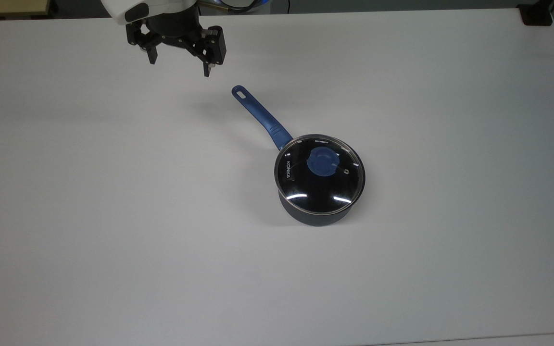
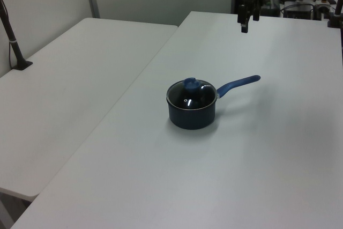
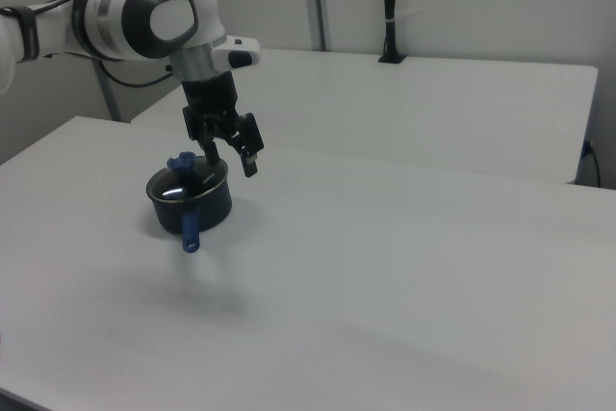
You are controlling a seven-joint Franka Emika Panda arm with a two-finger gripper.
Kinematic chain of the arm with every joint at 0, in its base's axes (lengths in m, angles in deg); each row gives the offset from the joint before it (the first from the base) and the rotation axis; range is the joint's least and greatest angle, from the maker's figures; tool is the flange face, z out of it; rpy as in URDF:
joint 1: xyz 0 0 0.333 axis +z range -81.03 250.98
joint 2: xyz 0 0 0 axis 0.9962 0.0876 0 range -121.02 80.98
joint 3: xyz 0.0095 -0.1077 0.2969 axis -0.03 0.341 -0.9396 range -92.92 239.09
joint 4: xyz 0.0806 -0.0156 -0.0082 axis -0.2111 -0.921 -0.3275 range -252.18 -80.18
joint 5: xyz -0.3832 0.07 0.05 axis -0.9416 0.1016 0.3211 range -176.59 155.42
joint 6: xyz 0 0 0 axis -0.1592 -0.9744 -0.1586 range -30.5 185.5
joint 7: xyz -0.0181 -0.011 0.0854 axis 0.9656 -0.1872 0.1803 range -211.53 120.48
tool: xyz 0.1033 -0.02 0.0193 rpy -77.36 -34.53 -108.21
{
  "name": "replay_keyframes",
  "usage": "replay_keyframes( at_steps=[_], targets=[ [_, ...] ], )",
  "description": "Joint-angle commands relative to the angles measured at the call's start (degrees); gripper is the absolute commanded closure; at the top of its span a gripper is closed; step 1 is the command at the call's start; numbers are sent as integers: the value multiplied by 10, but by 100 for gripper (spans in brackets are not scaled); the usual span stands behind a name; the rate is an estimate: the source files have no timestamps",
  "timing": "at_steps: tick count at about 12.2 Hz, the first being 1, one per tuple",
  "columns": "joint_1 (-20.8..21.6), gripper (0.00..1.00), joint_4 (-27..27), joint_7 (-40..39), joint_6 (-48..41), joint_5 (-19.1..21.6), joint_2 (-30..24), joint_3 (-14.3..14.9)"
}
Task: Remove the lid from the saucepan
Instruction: 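Move the open gripper over the saucepan and lower toward the blue lid knob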
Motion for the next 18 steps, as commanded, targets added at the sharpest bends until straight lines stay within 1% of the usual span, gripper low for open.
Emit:
replay_keyframes(
  at_steps=[1, 4, 13, 16, 17, 18],
  targets=[
    [1, 0, 1, -12, -2, -1, -2, 2],
    [0, 0, 1, -10, -1, 13, -2, 2],
    [1, 0, 2, -13, 4, 12, 1, 2],
    [17, 0, 15, -7, 1, 13, 8, -6],
    [43, 0, 16, -3, 3, 13, 14, -5],
    [60, 0, 31, 2, 3, 14, 29, -5]
  ],
)
